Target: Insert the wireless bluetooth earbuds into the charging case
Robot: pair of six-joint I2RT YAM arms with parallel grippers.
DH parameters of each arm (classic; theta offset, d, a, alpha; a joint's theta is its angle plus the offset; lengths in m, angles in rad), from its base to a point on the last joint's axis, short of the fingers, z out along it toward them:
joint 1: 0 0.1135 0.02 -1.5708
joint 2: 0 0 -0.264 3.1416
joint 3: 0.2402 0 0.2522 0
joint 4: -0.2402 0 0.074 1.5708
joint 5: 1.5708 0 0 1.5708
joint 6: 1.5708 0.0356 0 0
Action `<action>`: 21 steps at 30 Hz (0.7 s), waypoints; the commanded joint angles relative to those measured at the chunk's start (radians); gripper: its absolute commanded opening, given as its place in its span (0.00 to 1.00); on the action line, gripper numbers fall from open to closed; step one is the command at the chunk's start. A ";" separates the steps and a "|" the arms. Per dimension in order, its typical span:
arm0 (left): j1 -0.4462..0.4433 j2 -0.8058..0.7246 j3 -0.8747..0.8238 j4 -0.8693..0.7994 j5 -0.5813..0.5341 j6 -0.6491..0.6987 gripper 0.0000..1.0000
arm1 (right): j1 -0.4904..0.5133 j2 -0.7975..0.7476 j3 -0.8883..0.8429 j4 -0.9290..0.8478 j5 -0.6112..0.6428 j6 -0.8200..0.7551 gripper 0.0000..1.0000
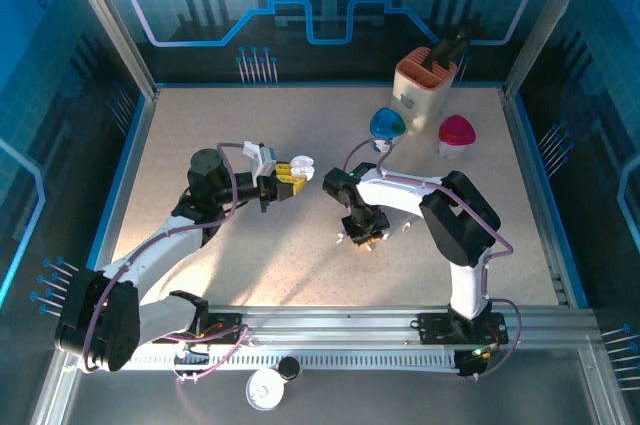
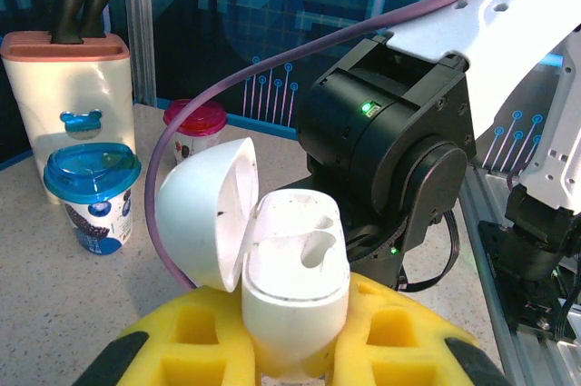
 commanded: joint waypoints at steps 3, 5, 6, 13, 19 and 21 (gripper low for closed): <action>0.009 -0.013 -0.012 0.030 0.029 0.000 0.03 | 0.008 -0.079 -0.001 -0.012 0.005 0.006 0.18; 0.009 -0.013 -0.009 0.028 0.030 0.002 0.03 | 0.001 -0.143 -0.010 -0.002 -0.002 -0.002 0.18; 0.008 -0.011 -0.008 0.027 0.031 0.006 0.03 | -0.003 -0.179 -0.015 0.008 -0.012 -0.009 0.18; -0.003 0.019 0.015 0.048 0.035 -0.012 0.03 | -0.078 -0.477 -0.043 0.217 -0.215 -0.047 0.17; -0.024 0.050 0.035 0.081 0.042 -0.046 0.03 | -0.120 -0.635 -0.034 0.460 -0.422 -0.116 0.17; -0.031 0.053 0.041 0.083 0.043 -0.048 0.03 | -0.129 -0.672 -0.046 0.551 -0.490 -0.119 0.17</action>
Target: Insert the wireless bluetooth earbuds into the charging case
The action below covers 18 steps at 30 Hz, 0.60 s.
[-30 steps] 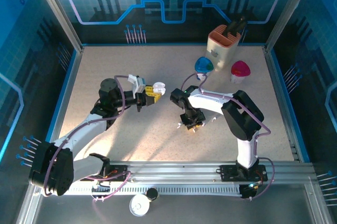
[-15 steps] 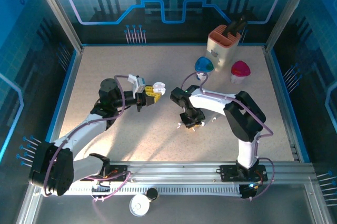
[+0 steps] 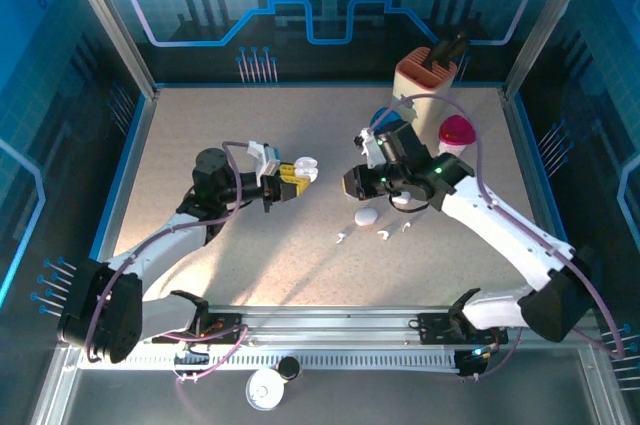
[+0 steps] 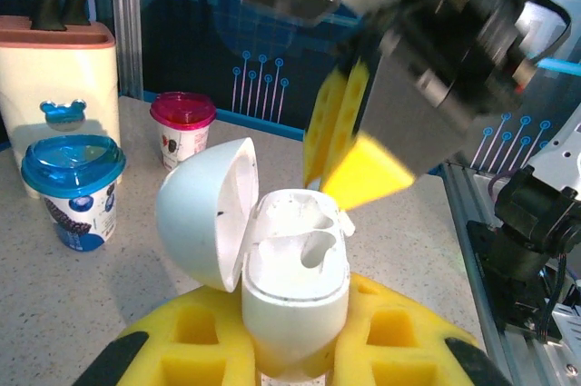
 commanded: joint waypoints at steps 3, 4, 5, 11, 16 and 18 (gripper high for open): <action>-0.021 0.007 0.042 0.042 0.033 -0.018 0.03 | -0.024 -0.083 -0.042 0.313 -0.225 -0.020 0.16; -0.025 0.007 0.044 0.041 0.031 -0.017 0.03 | -0.024 -0.088 -0.045 0.359 -0.246 -0.014 0.17; -0.029 0.009 0.045 0.039 0.029 -0.014 0.03 | -0.024 -0.090 -0.043 0.391 -0.266 -0.006 0.16; -0.050 0.021 0.066 0.037 0.027 -0.009 0.03 | -0.010 -0.054 -0.008 0.449 -0.311 -0.011 0.16; -0.057 0.023 0.078 0.038 0.033 -0.014 0.03 | -0.003 -0.022 0.004 0.449 -0.320 -0.027 0.16; -0.058 0.022 0.080 0.038 0.036 -0.018 0.03 | 0.002 -0.011 0.003 0.447 -0.320 -0.030 0.16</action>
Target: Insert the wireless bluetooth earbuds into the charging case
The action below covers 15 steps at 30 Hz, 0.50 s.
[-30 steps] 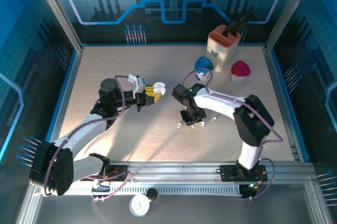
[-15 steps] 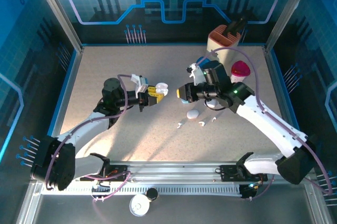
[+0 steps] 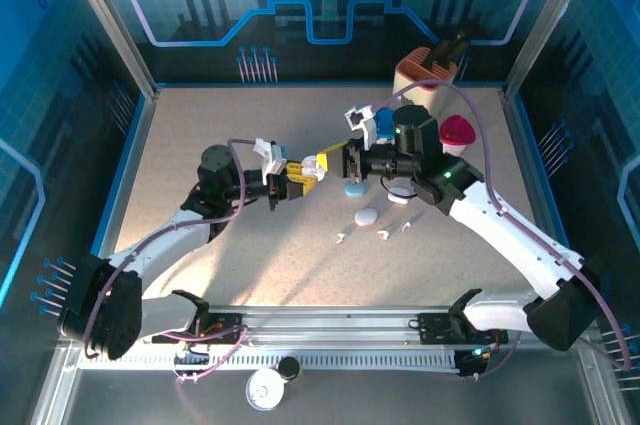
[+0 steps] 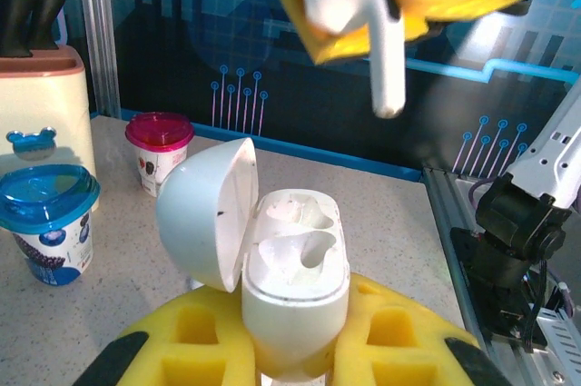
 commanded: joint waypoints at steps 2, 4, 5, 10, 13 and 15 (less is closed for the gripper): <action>-0.011 0.006 0.036 0.030 0.037 -0.015 0.03 | 0.016 0.022 0.025 0.035 -0.026 -0.024 0.15; -0.014 0.005 0.036 0.029 0.037 -0.015 0.03 | 0.020 0.029 0.025 0.037 -0.027 -0.025 0.15; -0.014 0.006 0.036 0.029 0.038 -0.015 0.03 | 0.021 0.034 0.025 0.040 -0.027 -0.024 0.15; -0.016 0.007 0.041 0.031 0.040 -0.019 0.03 | 0.024 0.042 0.017 0.045 -0.020 -0.028 0.14; -0.017 0.004 0.042 0.031 0.040 -0.022 0.04 | 0.024 0.045 0.007 0.038 -0.012 -0.041 0.14; -0.016 0.003 0.042 0.031 0.040 -0.022 0.03 | 0.024 0.048 0.005 0.018 -0.005 -0.058 0.14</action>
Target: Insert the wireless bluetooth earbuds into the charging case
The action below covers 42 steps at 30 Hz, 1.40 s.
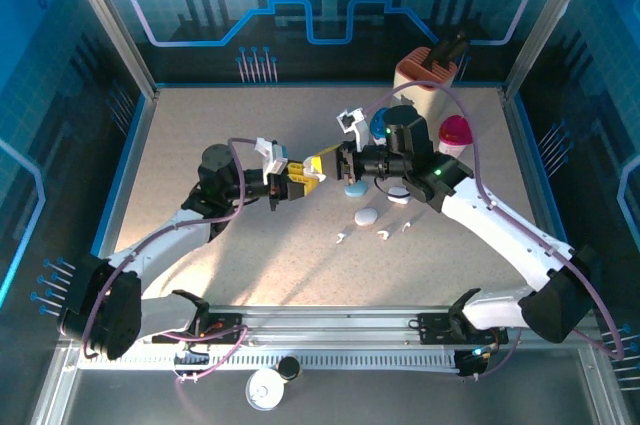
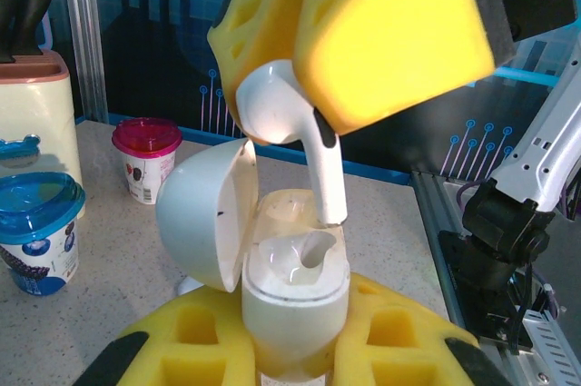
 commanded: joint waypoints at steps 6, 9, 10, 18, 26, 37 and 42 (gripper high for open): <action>-0.007 -0.003 0.034 0.024 0.025 -0.005 0.03 | 0.014 0.013 -0.013 0.002 0.006 -0.052 0.14; -0.007 -0.003 0.034 0.025 0.024 -0.007 0.03 | 0.016 0.014 -0.016 -0.007 0.011 -0.067 0.14; -0.007 -0.004 0.035 0.023 0.024 -0.007 0.04 | 0.017 0.016 -0.017 -0.008 0.011 -0.071 0.14; -0.007 -0.006 0.037 0.022 0.018 -0.016 0.04 | 0.017 0.009 -0.031 -0.023 0.007 -0.093 0.14; -0.007 -0.001 0.042 0.030 0.024 -0.024 0.04 | 0.018 0.013 -0.028 -0.048 0.001 -0.112 0.14; -0.007 -0.002 0.041 0.030 0.026 -0.029 0.04 | 0.030 0.019 0.010 -0.070 0.054 -0.101 0.34; -0.005 -0.001 0.034 0.038 0.023 -0.030 0.04 | 0.005 -0.016 0.004 -0.037 0.054 -0.045 0.42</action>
